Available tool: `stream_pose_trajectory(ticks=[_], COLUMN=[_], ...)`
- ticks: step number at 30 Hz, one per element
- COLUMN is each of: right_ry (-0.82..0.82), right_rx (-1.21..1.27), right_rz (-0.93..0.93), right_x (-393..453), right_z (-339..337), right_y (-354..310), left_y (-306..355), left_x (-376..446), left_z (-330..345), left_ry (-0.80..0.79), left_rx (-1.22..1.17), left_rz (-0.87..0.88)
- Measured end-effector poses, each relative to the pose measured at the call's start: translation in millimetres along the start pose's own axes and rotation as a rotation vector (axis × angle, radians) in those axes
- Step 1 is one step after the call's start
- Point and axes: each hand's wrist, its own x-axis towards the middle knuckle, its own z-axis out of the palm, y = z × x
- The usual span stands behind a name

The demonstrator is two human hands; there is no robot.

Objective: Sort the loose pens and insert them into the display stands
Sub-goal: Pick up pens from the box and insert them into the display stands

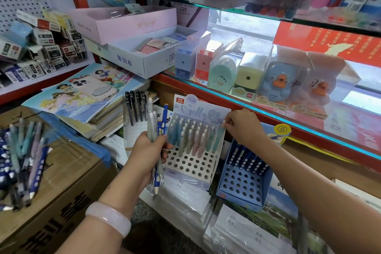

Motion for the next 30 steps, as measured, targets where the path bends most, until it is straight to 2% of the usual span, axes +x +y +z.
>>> stream_pose_trajectory(ticks=[4,9,14,17,22,30], right_ry=[-0.003,-0.074,-0.08,-0.083,-0.049,-0.064], right_rx=[-0.05,-0.341,-0.463,-0.43,-0.221,-0.275], right_rz=[-0.012,-0.063,-0.046,-0.039,-0.055,-0.109], right_x=[-0.2,0.1,0.6,1.9,-0.1,-2.3], right_z=[0.9,4.6,10.0,9.4,3.9,3.8], right_y=[0.0,-5.7,-11.1,-13.2,-5.8,-6.0], left_y=[0.3,-0.2,0.6,0.6,2.3,5.2], left_x=[0.0,-0.5,-1.6,-2.8,-5.8,-10.6], left_z=[0.1,1.3,1.6,1.1,0.3,-0.7], left_ry=[0.002,0.003,-0.001,0.002,0.002,-0.03], left_rx=[-0.003,0.0,-0.006,-0.007,-0.008,-0.064], left_rz=[-0.008,-0.002,-0.006,-0.003,-0.004,-0.028])
